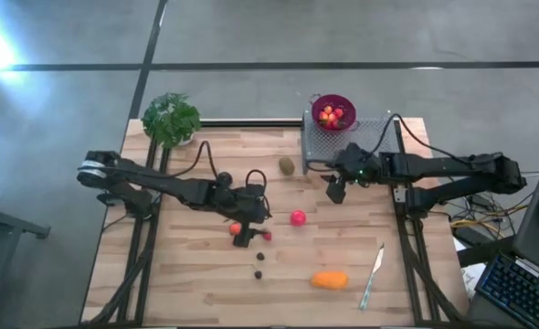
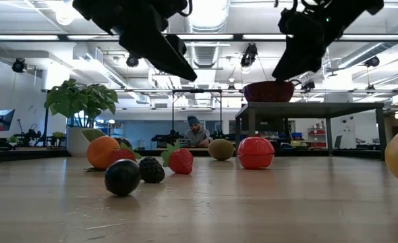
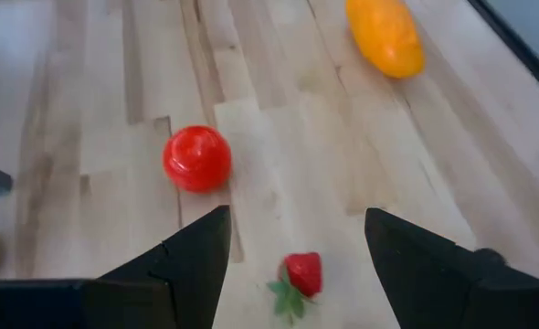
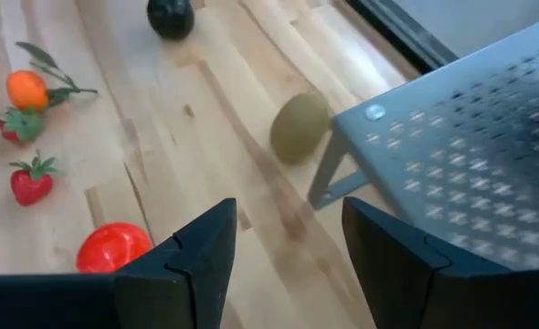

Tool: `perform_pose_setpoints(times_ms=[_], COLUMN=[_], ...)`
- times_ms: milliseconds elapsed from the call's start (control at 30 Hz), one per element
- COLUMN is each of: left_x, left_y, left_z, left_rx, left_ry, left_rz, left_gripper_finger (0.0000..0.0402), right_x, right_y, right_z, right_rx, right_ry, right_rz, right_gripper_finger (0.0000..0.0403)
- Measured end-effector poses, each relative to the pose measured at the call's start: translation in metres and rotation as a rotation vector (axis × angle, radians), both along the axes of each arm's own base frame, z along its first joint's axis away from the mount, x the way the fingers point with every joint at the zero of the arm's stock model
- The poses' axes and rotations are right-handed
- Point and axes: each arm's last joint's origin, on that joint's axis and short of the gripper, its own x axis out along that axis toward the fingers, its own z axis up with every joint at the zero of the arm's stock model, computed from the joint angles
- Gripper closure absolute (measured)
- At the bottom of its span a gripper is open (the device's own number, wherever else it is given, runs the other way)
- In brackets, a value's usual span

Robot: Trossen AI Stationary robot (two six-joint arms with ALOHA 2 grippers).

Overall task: Pick & Place Fruit
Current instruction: Put the black berry into the violet strainer bowl on the shelf

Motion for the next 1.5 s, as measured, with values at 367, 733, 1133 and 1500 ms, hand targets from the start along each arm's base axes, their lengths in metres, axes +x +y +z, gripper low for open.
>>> perform_pose_setpoints(times_ms=[367, 733, 1133, 1500], left_x=[-0.014, -0.023, -0.007, 0.002], left_y=[-0.028, -0.069, -0.084, -0.095], left_z=[0.005, -0.001, -0.042, -0.065], left_rx=[-0.008, 0.004, 0.033, -0.018], left_ry=[0.030, 0.045, 0.133, 0.153], left_rz=[-0.080, -0.165, -0.230, -0.341], left_gripper_finger=[0.0145, 0.0145, 0.0145, 0.0145], right_x=[0.002, 0.008, 0.008, 0.007], right_y=[0.019, 0.045, 0.047, 0.047], right_z=[-0.020, -0.014, -0.015, -0.015], right_rx=[0.038, -0.052, -0.068, -0.069], right_ry=[-0.026, -0.125, -0.123, -0.121], right_rz=[0.048, 0.090, 0.089, 0.089], right_gripper_finger=[0.0227, 0.0211, 0.0233, 0.0216])
